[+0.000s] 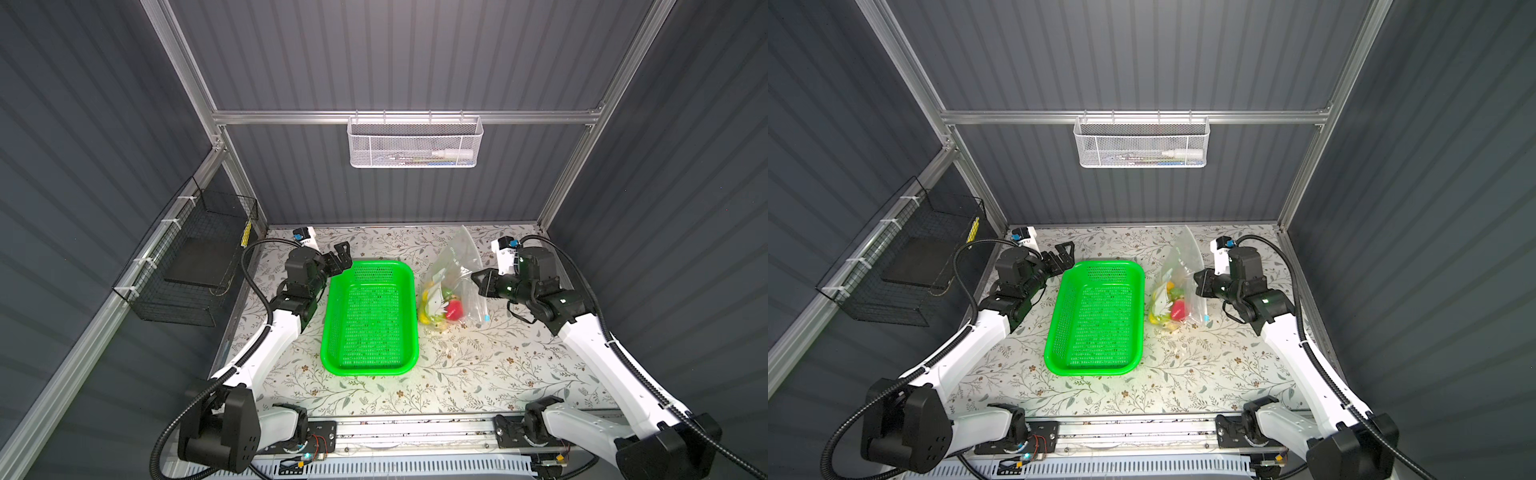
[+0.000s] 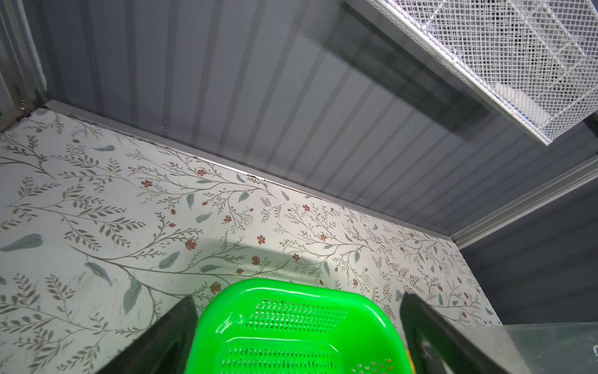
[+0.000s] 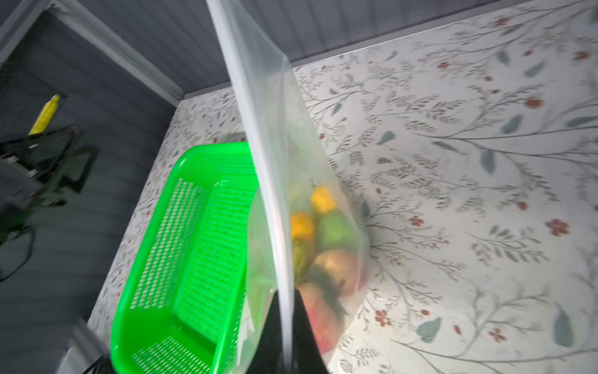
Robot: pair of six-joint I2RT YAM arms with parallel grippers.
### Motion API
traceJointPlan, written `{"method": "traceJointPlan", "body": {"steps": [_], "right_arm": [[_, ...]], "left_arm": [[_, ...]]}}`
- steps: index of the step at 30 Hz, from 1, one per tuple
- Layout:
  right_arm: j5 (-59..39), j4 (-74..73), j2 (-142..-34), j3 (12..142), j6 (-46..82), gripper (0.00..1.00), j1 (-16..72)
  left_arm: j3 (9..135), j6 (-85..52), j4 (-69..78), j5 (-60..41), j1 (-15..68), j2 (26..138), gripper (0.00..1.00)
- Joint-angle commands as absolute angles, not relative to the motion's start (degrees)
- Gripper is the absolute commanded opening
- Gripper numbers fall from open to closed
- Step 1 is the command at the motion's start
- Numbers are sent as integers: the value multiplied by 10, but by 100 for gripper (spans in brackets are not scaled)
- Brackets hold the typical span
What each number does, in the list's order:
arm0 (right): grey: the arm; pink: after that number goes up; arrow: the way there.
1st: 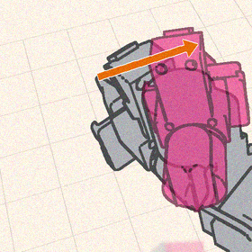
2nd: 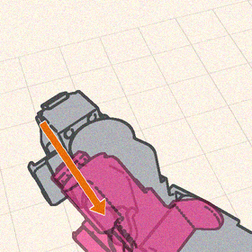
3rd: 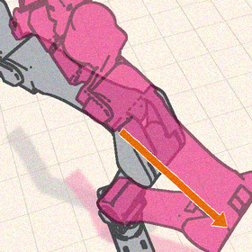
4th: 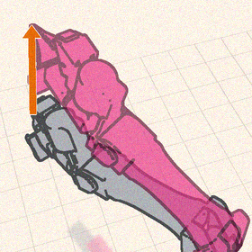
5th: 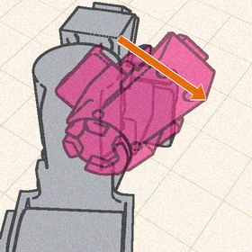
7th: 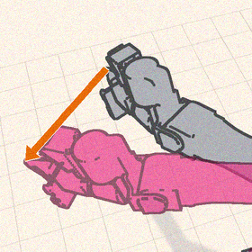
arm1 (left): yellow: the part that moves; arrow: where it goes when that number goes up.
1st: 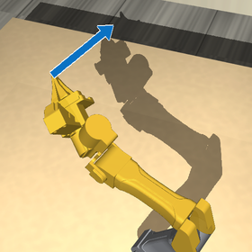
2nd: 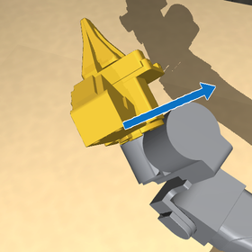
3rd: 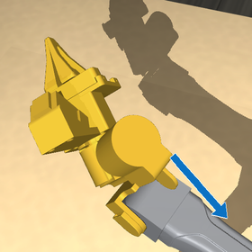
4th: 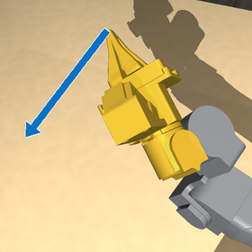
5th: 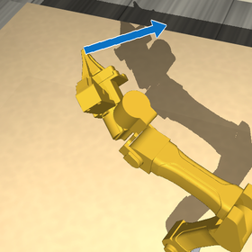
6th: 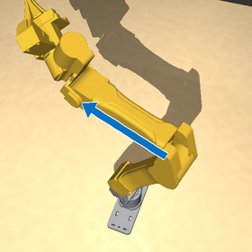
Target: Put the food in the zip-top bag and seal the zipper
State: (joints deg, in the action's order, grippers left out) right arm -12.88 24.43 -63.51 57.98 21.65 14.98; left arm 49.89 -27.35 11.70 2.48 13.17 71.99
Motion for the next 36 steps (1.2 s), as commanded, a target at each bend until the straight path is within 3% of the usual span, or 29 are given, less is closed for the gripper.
{"method": "traceJointPlan", "body": {"steps": [1,5,14,21,26,29,32,36], "right_arm": [[-23,269,-661,569,176,0,126],[-2,252,-703,535,167,1,85],[-12,171,-809,513,150,12,52],[36,156,-858,528,122,45,42],[69,122,-869,515,89,55,26],[90,103,-847,502,84,72,22],[99,83,-797,487,86,96,22],[92,42,-741,458,79,99,21]], "left_arm": [[477,-255,94,55,121,706,100],[448,-243,87,104,100,693,100],[373,-211,111,252,41,689,100],[351,-215,112,307,18,738,100],[331,-203,137,331,19,764,100],[324,-194,149,340,18,768,100],[324,-189,154,346,18,770,100],[324,-194,155,349,18,781,99]]}}
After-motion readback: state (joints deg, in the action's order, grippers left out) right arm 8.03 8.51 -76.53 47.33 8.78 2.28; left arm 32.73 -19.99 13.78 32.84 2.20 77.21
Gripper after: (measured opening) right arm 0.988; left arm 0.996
